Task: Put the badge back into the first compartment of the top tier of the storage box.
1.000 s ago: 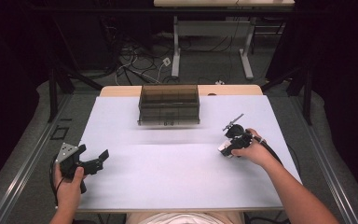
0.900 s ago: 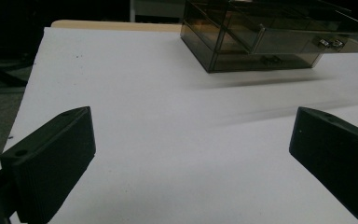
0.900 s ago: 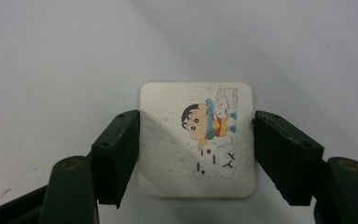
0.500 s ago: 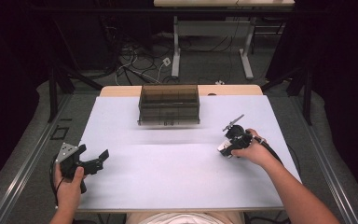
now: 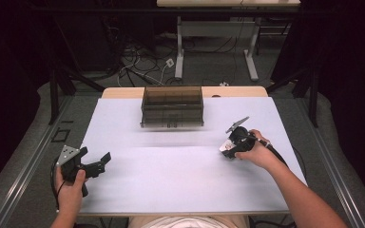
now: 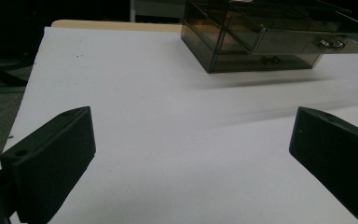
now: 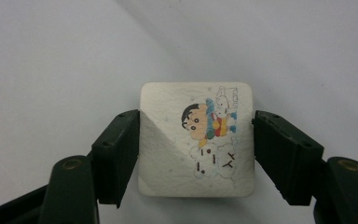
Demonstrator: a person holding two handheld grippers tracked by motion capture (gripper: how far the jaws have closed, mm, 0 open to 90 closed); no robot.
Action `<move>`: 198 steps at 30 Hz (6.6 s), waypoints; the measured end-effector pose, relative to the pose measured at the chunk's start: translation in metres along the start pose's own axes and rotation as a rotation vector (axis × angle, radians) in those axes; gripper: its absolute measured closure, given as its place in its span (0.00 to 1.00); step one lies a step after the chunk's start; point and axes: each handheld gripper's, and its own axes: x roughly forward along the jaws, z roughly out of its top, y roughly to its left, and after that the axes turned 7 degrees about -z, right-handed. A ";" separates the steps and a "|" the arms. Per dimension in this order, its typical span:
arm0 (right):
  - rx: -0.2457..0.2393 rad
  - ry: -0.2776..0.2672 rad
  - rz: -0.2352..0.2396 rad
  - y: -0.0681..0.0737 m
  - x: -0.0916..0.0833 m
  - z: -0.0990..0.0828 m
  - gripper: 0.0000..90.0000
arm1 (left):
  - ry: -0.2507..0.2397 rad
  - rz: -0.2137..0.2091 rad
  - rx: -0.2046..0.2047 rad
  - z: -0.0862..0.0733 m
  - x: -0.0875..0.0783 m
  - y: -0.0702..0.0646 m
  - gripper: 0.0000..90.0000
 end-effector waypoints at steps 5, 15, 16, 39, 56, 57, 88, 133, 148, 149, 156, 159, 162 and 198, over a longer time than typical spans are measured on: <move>-0.022 -0.018 -0.001 0.001 -0.001 0.001 0.37 | -0.001 0.000 -0.001 0.000 0.000 0.000 0.01; -0.055 -0.056 -0.009 0.003 -0.006 0.005 0.37 | 0.001 0.000 0.002 0.000 0.000 0.000 0.00; -0.056 -0.059 -0.008 0.003 -0.007 0.006 0.37 | 0.001 0.000 0.001 0.000 0.000 0.000 0.01; -0.143 -0.091 0.012 0.024 -0.019 0.039 0.37 | 0.000 0.000 -0.001 0.000 0.000 0.000 0.01; -0.204 -0.115 0.025 0.034 -0.020 0.068 0.37 | -0.001 0.001 0.005 0.000 0.000 0.001 0.01; -0.214 -0.117 0.024 0.035 -0.020 0.069 0.37 | -0.002 -0.001 0.001 0.000 0.000 0.000 0.01; -0.347 -0.151 0.029 0.057 -0.029 0.097 0.37 | -0.001 -0.003 0.000 0.000 0.000 0.000 0.01; -0.525 -0.195 0.026 0.101 -0.020 0.175 0.37 | -0.003 0.009 -0.006 -0.002 -0.005 0.003 0.01; -0.541 -0.212 0.029 0.108 -0.013 0.197 0.37 | -0.009 0.014 -0.016 -0.003 -0.007 0.003 0.01; -0.540 -0.214 0.031 0.108 -0.012 0.198 0.37 | -0.009 0.014 -0.012 -0.002 -0.008 0.003 0.01; -0.528 -0.235 0.018 0.110 -0.009 0.206 0.37 | -0.016 0.010 -0.019 -0.003 -0.010 0.003 0.01; -0.529 -0.239 0.013 0.111 -0.006 0.210 0.37 | -0.020 0.009 -0.020 -0.003 -0.010 0.004 0.01; -0.537 -0.243 0.012 0.112 -0.003 0.214 0.37 | -0.018 0.008 -0.021 -0.003 -0.009 0.003 0.01; -0.631 -0.276 -0.026 0.124 0.017 0.241 0.37 | -0.025 0.013 -0.021 -0.005 -0.015 0.004 0.01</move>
